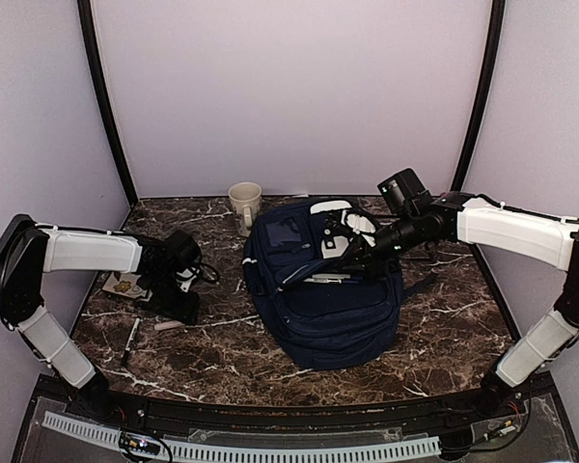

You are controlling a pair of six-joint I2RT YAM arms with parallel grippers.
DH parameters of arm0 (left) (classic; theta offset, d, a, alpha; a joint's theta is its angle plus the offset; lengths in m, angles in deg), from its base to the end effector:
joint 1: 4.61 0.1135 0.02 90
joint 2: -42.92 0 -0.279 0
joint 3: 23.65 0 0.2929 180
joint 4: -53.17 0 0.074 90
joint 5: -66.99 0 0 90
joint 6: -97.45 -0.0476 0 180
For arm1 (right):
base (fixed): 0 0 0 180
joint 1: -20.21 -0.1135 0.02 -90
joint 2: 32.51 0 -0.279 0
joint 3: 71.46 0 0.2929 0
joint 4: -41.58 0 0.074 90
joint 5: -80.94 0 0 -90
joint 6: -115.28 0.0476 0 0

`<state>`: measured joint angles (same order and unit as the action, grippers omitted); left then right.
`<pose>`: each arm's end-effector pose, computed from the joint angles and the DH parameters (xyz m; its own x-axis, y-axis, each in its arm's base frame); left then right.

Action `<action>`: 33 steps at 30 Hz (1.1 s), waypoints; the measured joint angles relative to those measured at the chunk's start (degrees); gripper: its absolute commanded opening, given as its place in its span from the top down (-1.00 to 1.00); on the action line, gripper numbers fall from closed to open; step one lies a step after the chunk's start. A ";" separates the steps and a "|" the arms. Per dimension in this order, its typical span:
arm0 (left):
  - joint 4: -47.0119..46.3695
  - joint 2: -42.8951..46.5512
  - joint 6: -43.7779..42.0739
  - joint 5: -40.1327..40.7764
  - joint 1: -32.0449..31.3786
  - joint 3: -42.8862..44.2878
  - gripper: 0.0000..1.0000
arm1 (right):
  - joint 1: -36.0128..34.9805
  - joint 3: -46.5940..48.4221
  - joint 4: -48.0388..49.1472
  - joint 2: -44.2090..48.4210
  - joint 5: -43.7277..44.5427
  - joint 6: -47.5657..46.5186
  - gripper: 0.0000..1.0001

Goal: Pack the student bag
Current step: Pick up the pen at the center of the board.

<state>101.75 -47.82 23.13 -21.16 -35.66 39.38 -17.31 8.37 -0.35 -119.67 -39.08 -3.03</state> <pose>0.2679 -0.1595 0.1382 -0.9389 0.2500 -0.2367 0.2651 0.9636 -0.0339 0.2804 0.2454 0.2675 -0.1562 -0.6376 -0.7543 -0.9773 0.2107 0.0242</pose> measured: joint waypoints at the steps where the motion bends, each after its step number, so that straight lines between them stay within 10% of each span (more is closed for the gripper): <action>1: 0.13 -0.24 0.20 -0.85 0.00 -0.02 0.01 | 0.00 0.00 0.00 0.00 0.00 -0.02 1.00; 25: 7.54 2.64 13.44 -0.85 -10.32 -4.26 0.00 | 0.00 0.00 -0.20 -0.09 -0.22 -0.13 1.00; 33: 9.88 2.71 15.50 0.11 -11.67 -4.20 0.34 | 0.00 0.00 -0.31 -0.09 -0.28 -0.35 1.00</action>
<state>111.63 -45.11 38.63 -21.05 -47.33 35.18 -17.31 8.37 -0.66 -119.75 -39.37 -3.38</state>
